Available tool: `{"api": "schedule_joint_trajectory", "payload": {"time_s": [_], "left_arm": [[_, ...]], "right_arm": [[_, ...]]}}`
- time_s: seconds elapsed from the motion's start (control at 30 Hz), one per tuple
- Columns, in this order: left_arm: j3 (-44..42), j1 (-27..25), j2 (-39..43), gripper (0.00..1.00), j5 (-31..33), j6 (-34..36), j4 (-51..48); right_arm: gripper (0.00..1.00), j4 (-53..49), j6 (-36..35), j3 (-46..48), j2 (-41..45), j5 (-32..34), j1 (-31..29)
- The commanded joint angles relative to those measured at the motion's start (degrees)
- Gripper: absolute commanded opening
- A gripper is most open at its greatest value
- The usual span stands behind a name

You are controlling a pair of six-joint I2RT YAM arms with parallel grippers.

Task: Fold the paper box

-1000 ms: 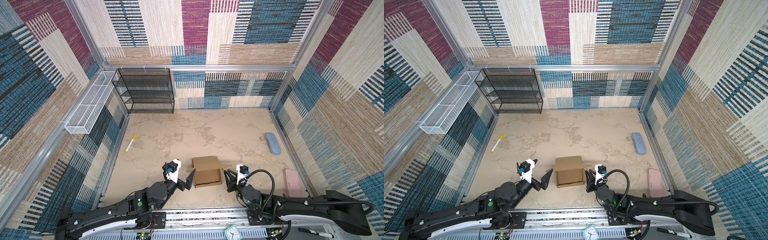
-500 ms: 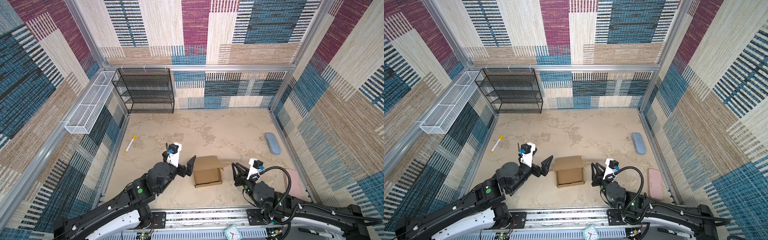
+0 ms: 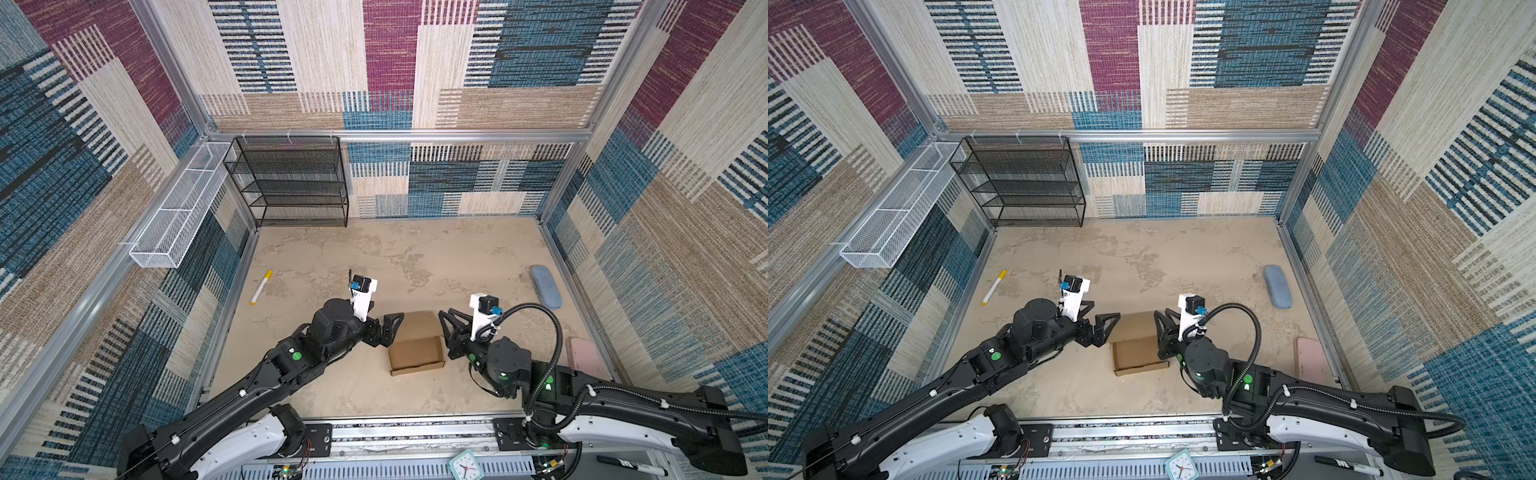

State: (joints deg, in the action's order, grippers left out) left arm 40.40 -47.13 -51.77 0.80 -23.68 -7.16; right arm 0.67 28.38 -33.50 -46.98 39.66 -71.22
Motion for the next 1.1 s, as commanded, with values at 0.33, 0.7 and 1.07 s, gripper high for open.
{"api": "schedule_joint_trajectory", "payload": {"time_s": [0.33, 0.7, 1.07], "left_arm": [[-6.08, 0.03, -3.22, 0.96, -7.6, -5.38, 5.4], [-11.4, 0.03, -2.37, 0.96, -7.66, -7.4, 7.08], [-15.26, 0.0, -2.22, 0.95, -7.92, -9.45, 9.49]], "right_arm": [[0.32, 1.88, 2.14, 0.91, -4.97, -14.5, 3.89], [0.32, 1.45, 5.4, 3.86, -5.24, -18.82, 5.74], [0.32, 2.42, 8.42, 7.55, -6.37, -20.74, 6.0]]}}
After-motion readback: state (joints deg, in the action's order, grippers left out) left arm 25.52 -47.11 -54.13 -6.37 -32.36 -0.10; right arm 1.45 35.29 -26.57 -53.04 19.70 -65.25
